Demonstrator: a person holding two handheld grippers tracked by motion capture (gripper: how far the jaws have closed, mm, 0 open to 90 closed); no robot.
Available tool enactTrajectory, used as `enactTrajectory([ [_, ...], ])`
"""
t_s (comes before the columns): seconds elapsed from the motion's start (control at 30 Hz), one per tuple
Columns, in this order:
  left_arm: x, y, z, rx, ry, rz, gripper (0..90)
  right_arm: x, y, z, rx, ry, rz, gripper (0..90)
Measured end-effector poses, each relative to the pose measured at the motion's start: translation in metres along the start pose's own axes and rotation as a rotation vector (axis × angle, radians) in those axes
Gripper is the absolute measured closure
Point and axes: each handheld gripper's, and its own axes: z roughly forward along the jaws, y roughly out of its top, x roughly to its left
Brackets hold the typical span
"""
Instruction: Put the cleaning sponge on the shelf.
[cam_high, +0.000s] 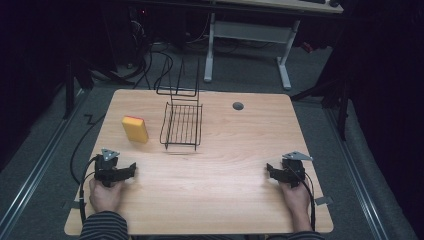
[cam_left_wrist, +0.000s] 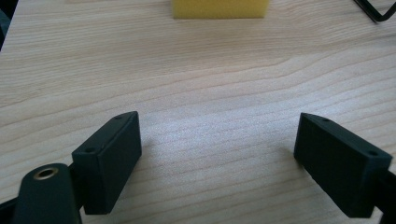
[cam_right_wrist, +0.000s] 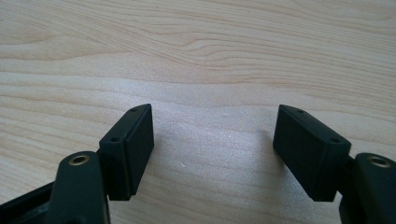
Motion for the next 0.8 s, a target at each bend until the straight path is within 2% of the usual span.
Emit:
enactTrajectory([
  [0.8, -0.0002, 0.0, -0.0002, 0.001, -0.006, -0.002, 16.5, -0.0002, 0.0, 0.0001, -0.003, 0.003, 0.004, 29.1],
])
